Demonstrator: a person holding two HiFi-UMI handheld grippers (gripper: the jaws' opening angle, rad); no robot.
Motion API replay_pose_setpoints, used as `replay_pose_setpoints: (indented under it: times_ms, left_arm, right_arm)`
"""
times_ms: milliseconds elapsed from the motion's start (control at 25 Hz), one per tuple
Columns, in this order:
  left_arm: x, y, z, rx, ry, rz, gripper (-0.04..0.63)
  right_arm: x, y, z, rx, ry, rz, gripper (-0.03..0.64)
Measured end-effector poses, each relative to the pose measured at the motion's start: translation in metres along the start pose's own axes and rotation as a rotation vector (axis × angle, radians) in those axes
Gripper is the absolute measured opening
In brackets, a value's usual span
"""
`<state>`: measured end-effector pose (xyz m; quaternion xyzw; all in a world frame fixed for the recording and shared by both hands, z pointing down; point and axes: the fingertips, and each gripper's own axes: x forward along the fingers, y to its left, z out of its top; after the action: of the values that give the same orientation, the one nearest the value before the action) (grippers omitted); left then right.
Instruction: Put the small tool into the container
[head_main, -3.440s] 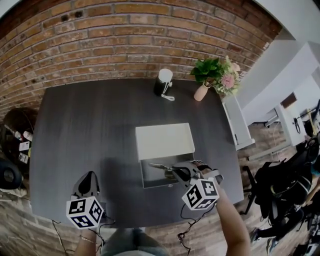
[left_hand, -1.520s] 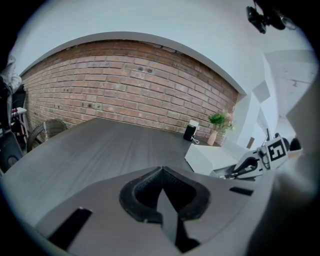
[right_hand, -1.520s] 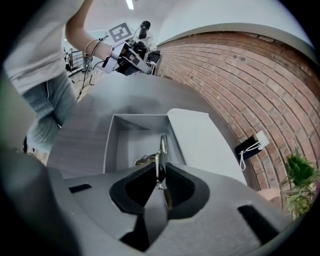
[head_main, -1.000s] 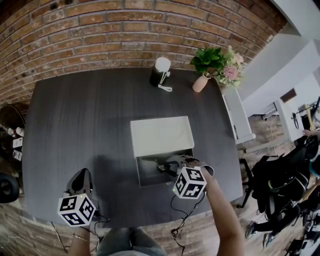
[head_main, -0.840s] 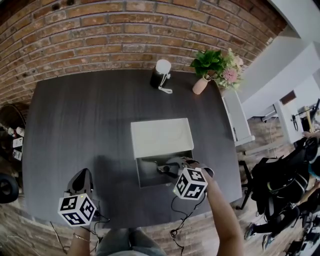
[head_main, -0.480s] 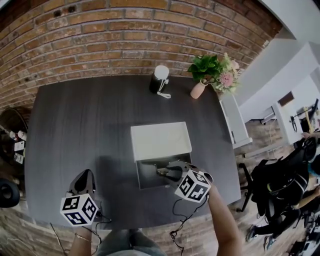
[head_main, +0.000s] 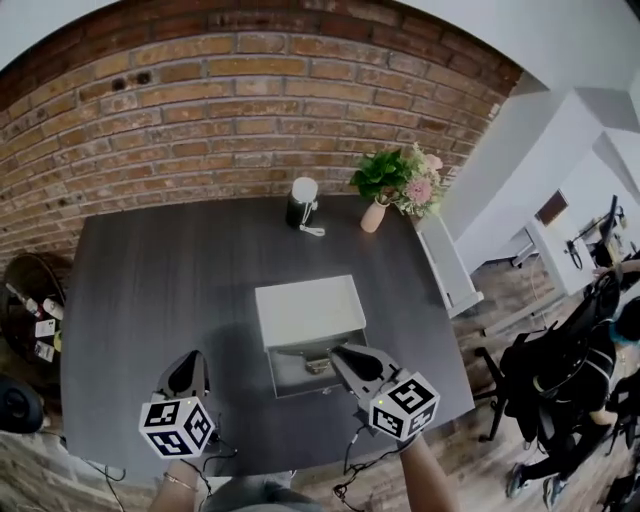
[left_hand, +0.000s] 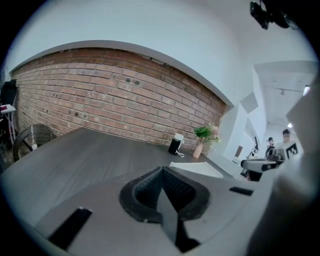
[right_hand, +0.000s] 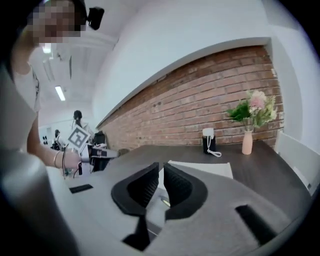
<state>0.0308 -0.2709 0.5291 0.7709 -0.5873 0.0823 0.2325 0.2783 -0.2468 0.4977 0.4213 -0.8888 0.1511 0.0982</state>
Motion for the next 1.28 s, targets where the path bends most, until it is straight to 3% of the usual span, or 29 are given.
replay_pose_setpoints:
  times_ms: [240, 440, 640, 800, 1280]
  left_arm:
    - [-0.01, -0.047, 0.028, 0.037, -0.062, -0.098, 0.003]
    - [-0.011, -0.097, 0.053, 0.088, -0.116, -0.2, 0.003]
    - [-0.013, -0.127, 0.07, 0.128, -0.144, -0.253, 0.003]
    - [-0.015, -0.136, 0.069, 0.137, -0.147, -0.269, 0.003]
    - [-0.02, -0.136, 0.07, 0.148, -0.144, -0.256, 0.004]
  right_arm:
    - [-0.054, 0.001, 0.041, -0.016, -0.164, -0.261, 0.003]
    - [-0.104, -0.003, 0.044, 0.119, -0.288, -0.452, 0.002]
    - [-0.137, -0.013, 0.037, 0.16, -0.357, -0.649, 0.002]
    - [-0.147, -0.014, 0.035, 0.153, -0.341, -0.713, 0.002]
    - [-0.149, -0.022, 0.03, 0.175, -0.28, -0.755, 0.0]
